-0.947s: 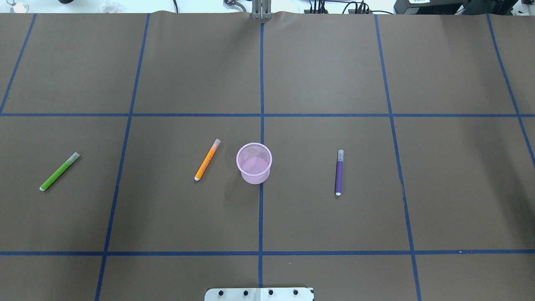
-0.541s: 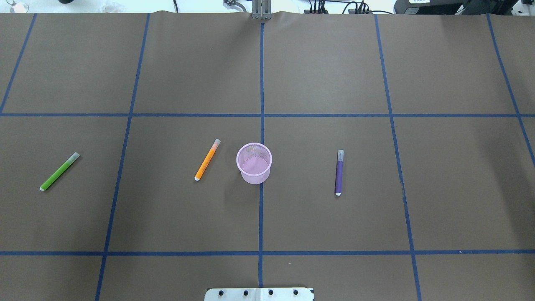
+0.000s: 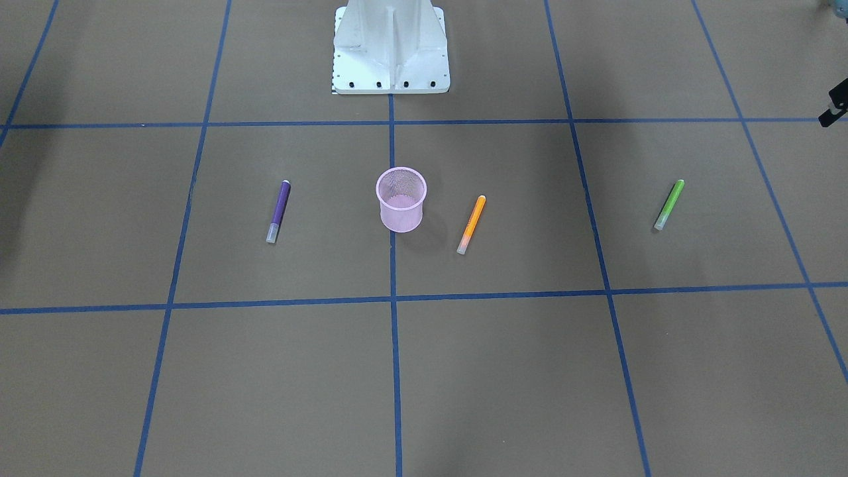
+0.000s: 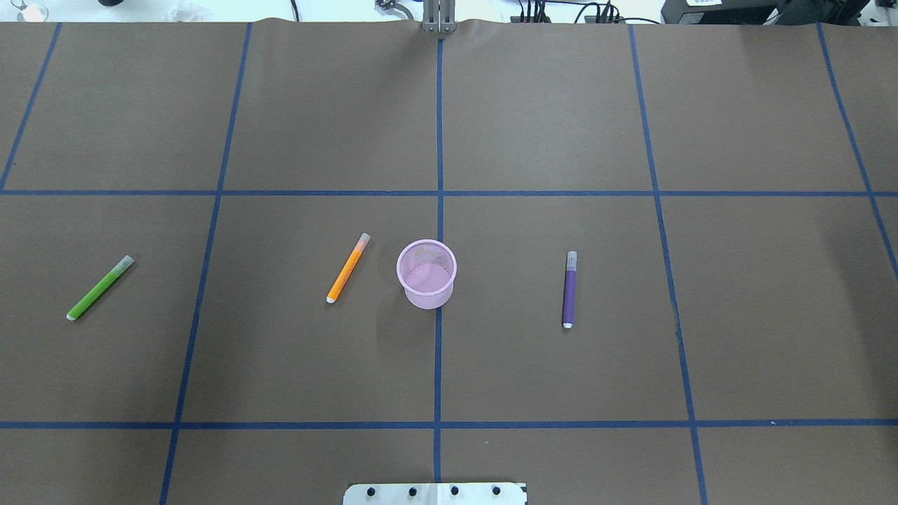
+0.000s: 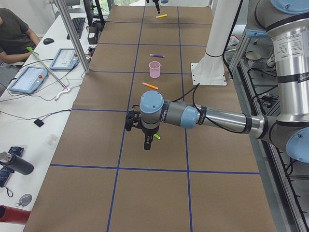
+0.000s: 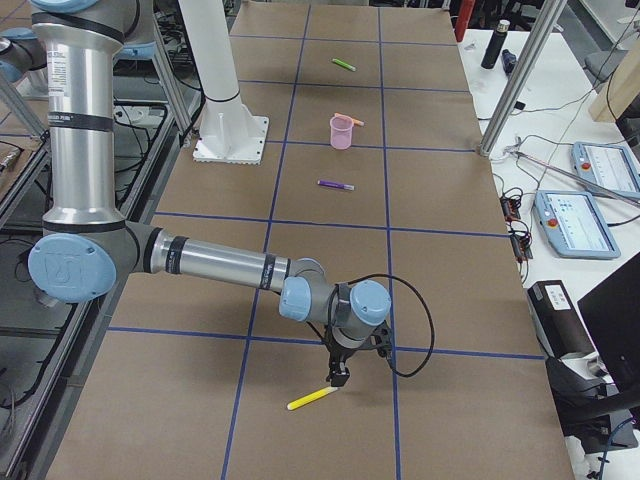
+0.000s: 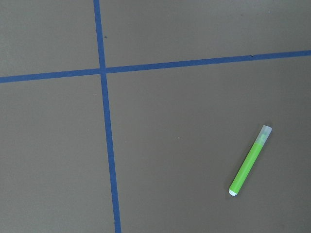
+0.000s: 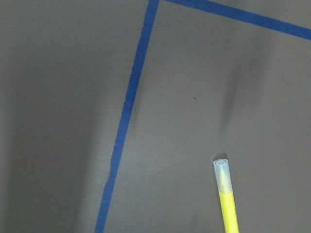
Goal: Collect pens into pen holder
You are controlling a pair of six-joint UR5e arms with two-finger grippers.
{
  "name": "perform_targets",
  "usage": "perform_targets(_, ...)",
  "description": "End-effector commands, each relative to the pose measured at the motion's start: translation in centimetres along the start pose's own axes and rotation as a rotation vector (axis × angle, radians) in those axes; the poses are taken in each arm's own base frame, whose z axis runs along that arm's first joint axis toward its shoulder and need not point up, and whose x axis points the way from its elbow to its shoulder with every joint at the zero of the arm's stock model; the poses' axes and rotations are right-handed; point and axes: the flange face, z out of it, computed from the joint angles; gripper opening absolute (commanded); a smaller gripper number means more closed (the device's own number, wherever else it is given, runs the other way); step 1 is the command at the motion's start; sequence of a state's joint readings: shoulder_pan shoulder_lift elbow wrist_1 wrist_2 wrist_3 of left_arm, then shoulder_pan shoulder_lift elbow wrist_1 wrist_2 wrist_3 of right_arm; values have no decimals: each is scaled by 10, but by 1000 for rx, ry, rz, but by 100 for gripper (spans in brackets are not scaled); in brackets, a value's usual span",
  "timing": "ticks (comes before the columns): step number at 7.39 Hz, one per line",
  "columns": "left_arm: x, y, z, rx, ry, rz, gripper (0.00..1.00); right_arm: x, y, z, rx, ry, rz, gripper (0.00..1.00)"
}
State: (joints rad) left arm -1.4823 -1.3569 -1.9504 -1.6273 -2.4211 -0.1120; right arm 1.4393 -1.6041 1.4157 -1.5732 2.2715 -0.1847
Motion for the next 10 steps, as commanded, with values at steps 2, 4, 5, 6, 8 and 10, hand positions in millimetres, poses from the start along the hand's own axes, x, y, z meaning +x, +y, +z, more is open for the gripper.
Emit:
perform_targets(2, 3, 0, -2, 7, 3, 9, 100, 2, 2, 9, 35, 2, -53, 99)
perform_targets(4, 6, 0, -5, 10, 4, 12, 100, 6, 4, 25, 1, 9, -58, 95)
perform_targets(5, 6, 0, -5, 11, 4, 12, 100, 13, 8, 45, -33, 4, -55, 92)
perform_targets(6, 5, 0, -4, 10, 4, 10, 100, 13, 5, 47, -28, 7, -74, 89)
perform_targets(8, 5, 0, -4, 9, 2, 9, 100, 23, 1, 52, -54, 66, -126, 85)
perform_targets(10, 5, 0, -4, 10, 4, 10, 100, 30, -1, 60, -72, 70, -121, 79)
